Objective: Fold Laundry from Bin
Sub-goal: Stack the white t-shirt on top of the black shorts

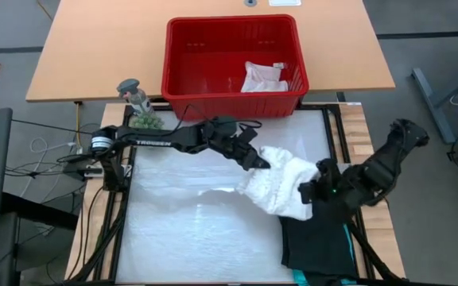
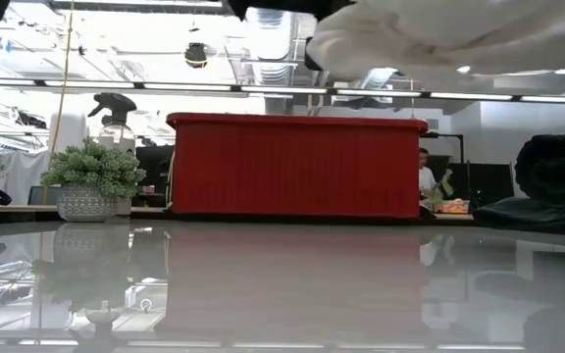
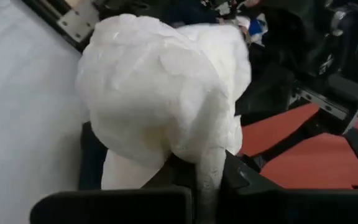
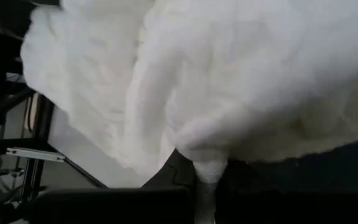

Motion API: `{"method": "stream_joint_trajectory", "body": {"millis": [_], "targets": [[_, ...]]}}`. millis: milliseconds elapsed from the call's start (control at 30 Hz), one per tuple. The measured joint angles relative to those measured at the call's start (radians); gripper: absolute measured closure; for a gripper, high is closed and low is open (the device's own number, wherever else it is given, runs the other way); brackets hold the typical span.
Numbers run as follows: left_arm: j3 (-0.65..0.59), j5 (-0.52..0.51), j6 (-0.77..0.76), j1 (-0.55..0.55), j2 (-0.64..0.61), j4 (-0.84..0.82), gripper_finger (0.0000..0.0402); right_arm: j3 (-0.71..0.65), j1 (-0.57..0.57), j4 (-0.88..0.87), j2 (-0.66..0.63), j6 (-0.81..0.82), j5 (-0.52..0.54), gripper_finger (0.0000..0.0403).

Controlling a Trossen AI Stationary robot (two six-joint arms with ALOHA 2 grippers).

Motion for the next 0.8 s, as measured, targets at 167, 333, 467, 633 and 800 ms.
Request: {"method": "stream_joint_trajectory", "body": {"millis": [167, 333, 467, 633, 800], "targets": [[0.071, 0.041, -0.017, -0.025, 0.070, -0.005, 0.0401, 0.000, 0.124, -0.057, 0.046, 0.190, -0.029, 0.0360], [0.143, 0.106, -0.041, -0.054, 0.153, -0.006, 0.0401, 0.013, 0.201, -0.013, 0.124, 0.263, -0.080, 0.0360], [0.209, 0.145, -0.079, -0.072, 0.223, -0.004, 0.0401, 0.083, 0.221, -0.042, 0.206, 0.273, -0.144, 0.0360], [0.319, 0.209, -0.099, -0.086, 0.308, -0.004, 0.0401, 0.243, 0.259, -0.152, 0.297, 0.287, -0.224, 0.0360], [0.436, 0.272, -0.129, -0.088, 0.388, -0.013, 0.0401, 0.389, 0.271, -0.229, 0.395, 0.283, -0.253, 0.0360]]}}
